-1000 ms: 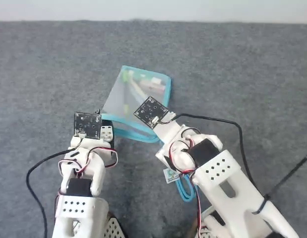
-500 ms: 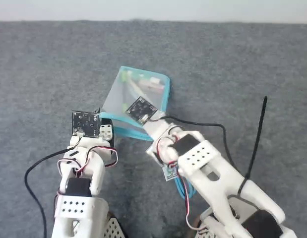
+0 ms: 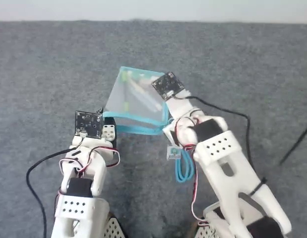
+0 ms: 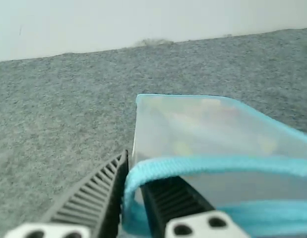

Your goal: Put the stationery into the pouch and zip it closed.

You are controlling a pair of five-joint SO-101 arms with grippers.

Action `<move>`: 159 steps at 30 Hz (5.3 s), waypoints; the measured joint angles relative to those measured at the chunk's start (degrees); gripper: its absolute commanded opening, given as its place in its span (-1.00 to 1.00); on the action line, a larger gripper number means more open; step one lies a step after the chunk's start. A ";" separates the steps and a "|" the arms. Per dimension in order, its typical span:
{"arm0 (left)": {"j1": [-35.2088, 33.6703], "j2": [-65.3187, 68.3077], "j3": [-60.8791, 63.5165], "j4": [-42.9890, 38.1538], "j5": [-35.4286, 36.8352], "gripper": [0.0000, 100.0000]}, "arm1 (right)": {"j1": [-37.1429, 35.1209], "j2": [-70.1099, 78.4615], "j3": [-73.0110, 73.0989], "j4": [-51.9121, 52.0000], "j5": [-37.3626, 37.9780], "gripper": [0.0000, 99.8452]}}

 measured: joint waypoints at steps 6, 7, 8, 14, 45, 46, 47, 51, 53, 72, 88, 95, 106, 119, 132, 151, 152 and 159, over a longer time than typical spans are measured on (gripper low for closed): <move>4.57 0.00 -0.09 0.00 -1.58 -0.98 | -5.71 -4.31 -9.58 8.44 3.60 -0.99; 5.27 -0.09 -0.09 0.00 -1.58 -0.98 | -7.91 -4.92 -10.73 9.23 4.13 -0.99; 5.80 -0.09 -0.18 0.00 -1.76 -0.98 | -10.29 -5.45 -11.69 9.93 4.40 -0.99; 6.86 -0.09 -0.18 0.00 -2.64 -0.98 | -21.27 -6.15 -13.01 10.29 6.24 -0.99; 6.59 -0.09 0.00 0.00 -3.16 -0.98 | -18.37 -21.45 -3.43 20.04 12.57 -0.33; 6.59 -0.09 0.00 0.00 -3.16 -0.98 | -16.09 -21.80 -2.37 20.04 13.80 -0.33; 6.59 -0.09 0.00 0.00 -3.16 -0.98 | -14.42 -21.89 -1.14 20.04 15.12 -0.33; 6.59 -0.09 0.00 0.00 -3.16 -0.98 | -10.64 -21.89 6.33 16.70 18.99 -0.33; 6.59 -0.09 0.00 0.00 -3.16 -0.98 | -10.46 -21.89 9.85 13.63 19.78 -0.33; 6.51 -0.09 0.00 0.00 -3.16 -0.98 | -10.37 -11.96 14.24 -4.75 20.40 -0.34; 6.24 -0.09 0.09 -0.53 -3.16 -0.97 | -6.86 -5.19 7.03 -5.98 15.74 -0.99; 6.42 -0.09 1.23 -4.13 -2.73 -0.67 | -0.26 -5.27 5.80 -6.77 10.81 -0.99; 3.34 -0.09 -3.87 3.87 -2.64 -0.70 | 2.81 -1.58 4.92 -8.26 1.76 -0.99; 5.10 -0.09 -11.60 19.60 0.00 -0.55 | 8.53 13.19 -5.71 -9.93 -4.13 -0.99; 19.60 -0.09 -8.79 19.25 -6.42 -0.46 | 2.55 -0.62 -0.79 -1.58 -0.70 -0.99; 19.87 -0.09 -3.78 11.34 -6.51 -0.57 | -3.52 -10.11 9.58 -4.13 3.78 -0.99; 19.78 -0.09 -2.64 9.93 -6.51 -0.61 | -3.96 -8.88 9.49 -4.92 3.78 -0.99; 19.78 0.00 1.93 2.20 -10.55 -0.81 | -5.54 -4.66 9.32 -7.30 3.78 -0.99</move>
